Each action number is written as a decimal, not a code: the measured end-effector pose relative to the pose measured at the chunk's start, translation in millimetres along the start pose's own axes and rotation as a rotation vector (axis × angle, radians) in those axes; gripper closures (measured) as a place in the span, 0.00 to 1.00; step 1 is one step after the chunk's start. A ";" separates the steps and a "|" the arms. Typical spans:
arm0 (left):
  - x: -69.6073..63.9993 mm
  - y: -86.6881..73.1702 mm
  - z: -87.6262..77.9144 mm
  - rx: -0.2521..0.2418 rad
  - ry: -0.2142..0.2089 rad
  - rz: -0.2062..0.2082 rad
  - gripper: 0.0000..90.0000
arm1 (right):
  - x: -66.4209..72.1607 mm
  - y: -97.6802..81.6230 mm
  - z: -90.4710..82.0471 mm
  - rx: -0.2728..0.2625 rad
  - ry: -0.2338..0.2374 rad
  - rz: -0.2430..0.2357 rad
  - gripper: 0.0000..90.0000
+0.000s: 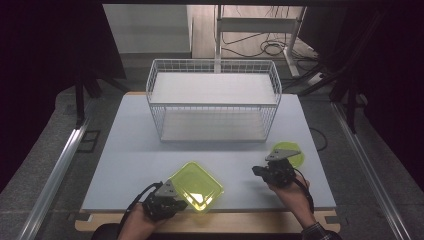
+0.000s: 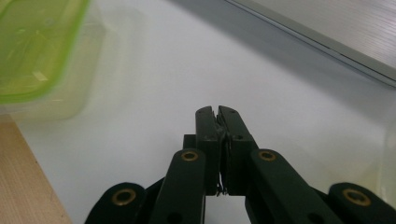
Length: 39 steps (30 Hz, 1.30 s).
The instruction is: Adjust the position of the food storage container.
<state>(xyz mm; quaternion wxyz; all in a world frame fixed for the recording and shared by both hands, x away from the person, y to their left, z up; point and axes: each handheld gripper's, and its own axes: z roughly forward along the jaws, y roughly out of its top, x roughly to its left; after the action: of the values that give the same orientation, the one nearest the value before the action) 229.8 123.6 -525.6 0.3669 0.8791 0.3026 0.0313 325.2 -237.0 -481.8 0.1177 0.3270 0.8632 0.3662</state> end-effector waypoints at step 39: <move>52.3 23.0 12.0 0.031 0.066 -0.054 0.96 | 42.2 0.9 36.6 0.106 0.122 -0.089 0.95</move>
<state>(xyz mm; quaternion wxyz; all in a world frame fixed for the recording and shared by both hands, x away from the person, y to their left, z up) 287.5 132.6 -527.8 0.3439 0.8746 0.3387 0.0455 309.8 -188.7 -505.4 0.0636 0.2714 0.9005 0.3336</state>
